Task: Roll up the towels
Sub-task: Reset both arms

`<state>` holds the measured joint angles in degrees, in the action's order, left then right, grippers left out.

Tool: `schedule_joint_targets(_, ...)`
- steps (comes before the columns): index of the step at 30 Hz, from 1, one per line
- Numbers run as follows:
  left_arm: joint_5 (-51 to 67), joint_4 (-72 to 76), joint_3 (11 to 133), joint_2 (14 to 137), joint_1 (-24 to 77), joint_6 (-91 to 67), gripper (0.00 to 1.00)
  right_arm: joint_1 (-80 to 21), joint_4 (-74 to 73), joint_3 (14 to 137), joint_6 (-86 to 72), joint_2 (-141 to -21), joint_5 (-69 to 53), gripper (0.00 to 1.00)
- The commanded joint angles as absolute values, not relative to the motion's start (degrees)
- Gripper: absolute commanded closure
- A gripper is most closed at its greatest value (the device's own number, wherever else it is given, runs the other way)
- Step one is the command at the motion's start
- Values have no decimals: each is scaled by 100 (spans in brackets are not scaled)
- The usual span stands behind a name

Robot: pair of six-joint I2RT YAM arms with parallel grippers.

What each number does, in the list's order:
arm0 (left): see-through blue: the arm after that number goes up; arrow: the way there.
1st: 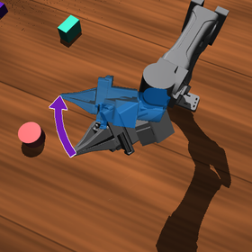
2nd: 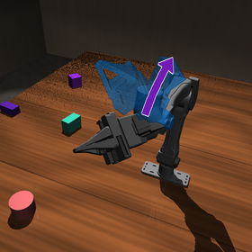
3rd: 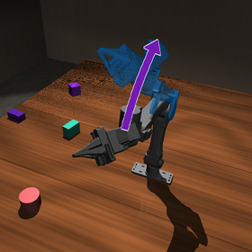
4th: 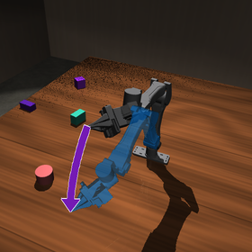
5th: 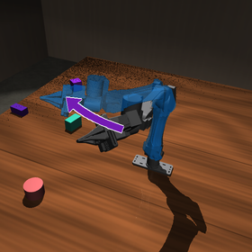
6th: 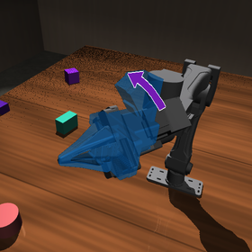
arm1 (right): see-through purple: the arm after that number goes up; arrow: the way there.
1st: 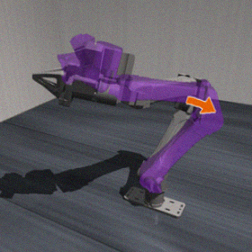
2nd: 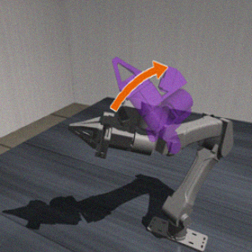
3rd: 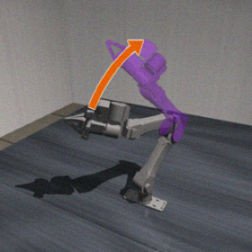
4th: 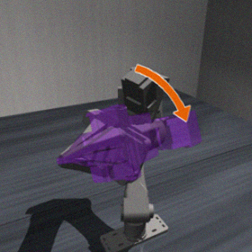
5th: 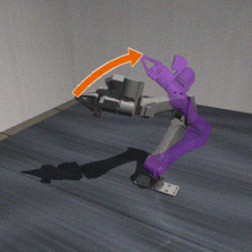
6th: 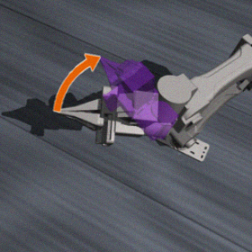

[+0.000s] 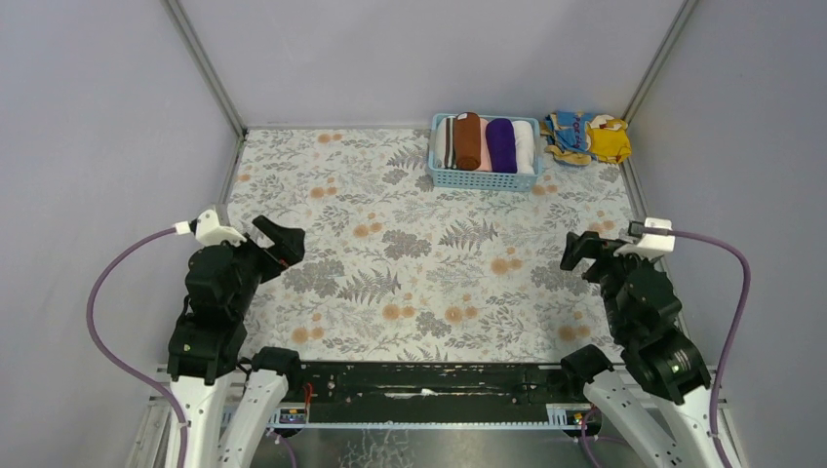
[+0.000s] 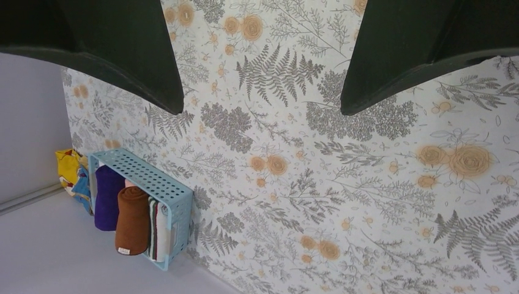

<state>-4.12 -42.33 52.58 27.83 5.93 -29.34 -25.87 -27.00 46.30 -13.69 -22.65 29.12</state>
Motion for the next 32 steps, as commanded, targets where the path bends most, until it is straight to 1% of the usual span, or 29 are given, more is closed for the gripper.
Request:
schedule_joint_targets(1, -354, -4122, 4944, 2647, 556, -2990, 0, -2612, -2902, 4372, -1513, -1749, 3067, 1)
schedule_joint_targets(6, -112, -3993, 4799, 2623, 554, -2974, 0, -2617, -2806, 4301, -1483, -1573, 3083, 1)
schedule_joint_targets(10, -223, -3996, 4740, 2627, 554, -3059, 0, -2613, -2804, 4307, -1489, -1687, 3026, 1)
schedule_joint_targets(16, 235, -3818, 4649, 2480, 559, -2954, 0, -2611, -2803, 4322, -1470, -1809, 2973, 1)
schedule_joint_targets(32, -45, -3858, 4701, 2050, 553, -3024, 0, -2612, -2751, 4298, -1433, -1913, 2883, 1)
